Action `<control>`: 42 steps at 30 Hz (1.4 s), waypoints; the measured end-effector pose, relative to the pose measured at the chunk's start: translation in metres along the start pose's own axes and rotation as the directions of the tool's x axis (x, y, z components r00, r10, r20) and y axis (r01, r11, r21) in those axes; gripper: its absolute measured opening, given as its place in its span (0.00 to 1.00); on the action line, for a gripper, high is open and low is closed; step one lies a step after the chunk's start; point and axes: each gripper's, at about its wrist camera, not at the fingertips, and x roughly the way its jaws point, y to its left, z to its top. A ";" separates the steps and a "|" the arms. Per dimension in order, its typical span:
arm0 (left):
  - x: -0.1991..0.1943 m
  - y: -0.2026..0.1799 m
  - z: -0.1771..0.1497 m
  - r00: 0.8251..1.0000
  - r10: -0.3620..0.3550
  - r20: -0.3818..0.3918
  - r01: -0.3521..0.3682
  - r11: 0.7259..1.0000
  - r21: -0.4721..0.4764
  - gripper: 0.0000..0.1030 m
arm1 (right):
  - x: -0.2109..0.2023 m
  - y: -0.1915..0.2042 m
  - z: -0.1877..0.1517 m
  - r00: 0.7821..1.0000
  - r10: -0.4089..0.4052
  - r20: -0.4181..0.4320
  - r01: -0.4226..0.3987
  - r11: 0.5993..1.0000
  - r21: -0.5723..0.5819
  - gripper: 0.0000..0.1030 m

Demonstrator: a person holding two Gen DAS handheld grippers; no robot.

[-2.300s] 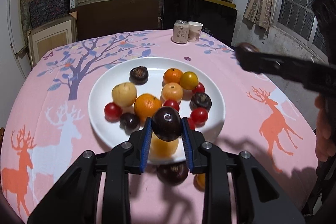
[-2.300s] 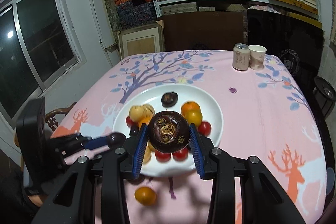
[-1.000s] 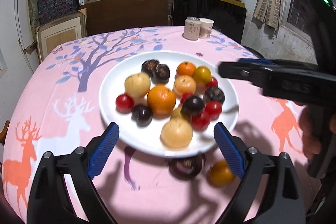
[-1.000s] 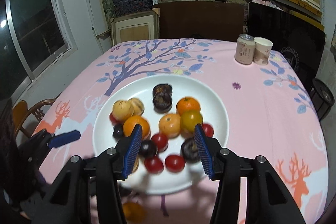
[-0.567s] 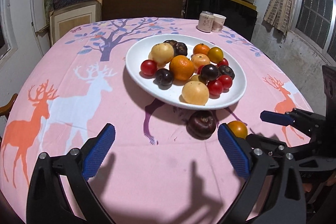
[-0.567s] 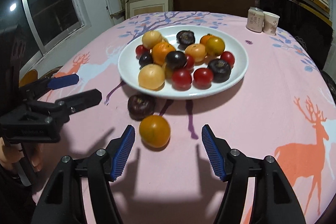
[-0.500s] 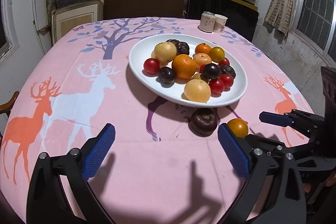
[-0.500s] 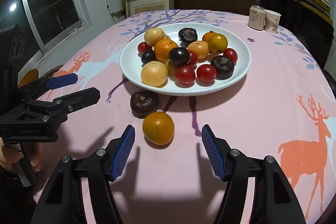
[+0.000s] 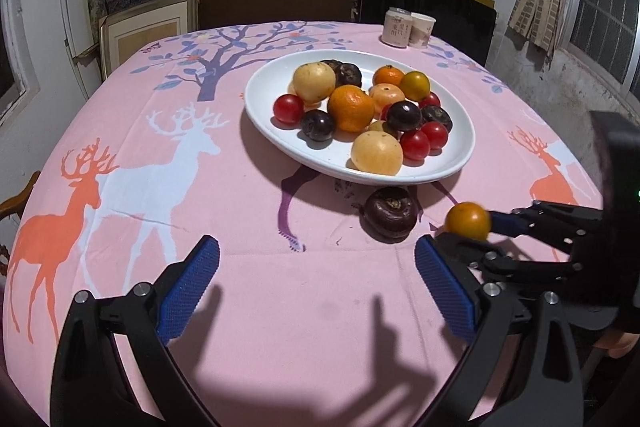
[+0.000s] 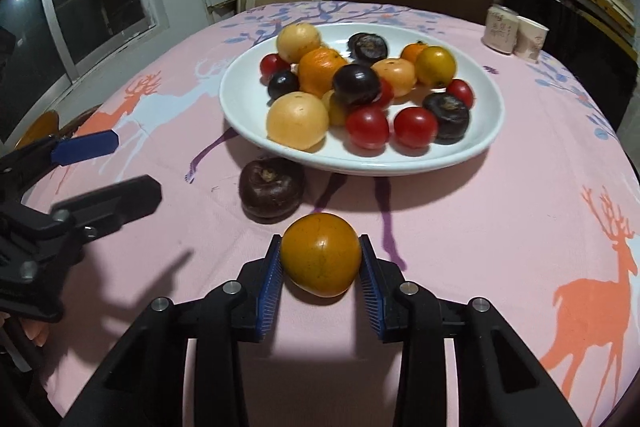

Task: Organize fruits
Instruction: 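Grasp a dark purple fruit with the left tool while the right tool grasps a tangerine, then carry the purple fruit and tangerine onto the white plate and open both tools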

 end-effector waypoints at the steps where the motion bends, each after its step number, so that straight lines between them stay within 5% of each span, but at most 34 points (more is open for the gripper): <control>1: 0.004 -0.005 0.001 1.000 0.004 -0.007 -0.004 1.000 0.014 0.93 | -0.006 -0.006 -0.002 1.000 -0.009 0.024 0.008 1.000 0.027 0.36; 8: 0.035 -0.051 0.015 0.999 0.047 -0.025 -0.044 0.993 0.111 0.93 | -0.034 -0.050 -0.018 0.985 -0.126 0.122 0.100 0.975 0.198 0.36; 14: 0.058 -0.067 0.024 0.996 0.072 -0.050 -0.065 0.990 0.122 0.91 | -0.034 -0.061 -0.021 0.987 -0.090 0.131 0.057 0.971 0.231 0.36; 19: 0.069 -0.071 0.019 0.995 0.045 -0.083 -0.033 0.990 0.138 0.41 | -0.034 -0.061 -0.023 0.989 -0.073 0.130 0.042 0.973 0.229 0.36; 42: 0.014 -0.055 -0.001 1.000 -0.029 -0.003 0.030 0.996 0.081 0.41 | -0.043 -0.056 -0.025 0.985 -0.084 0.154 0.051 0.976 0.211 0.36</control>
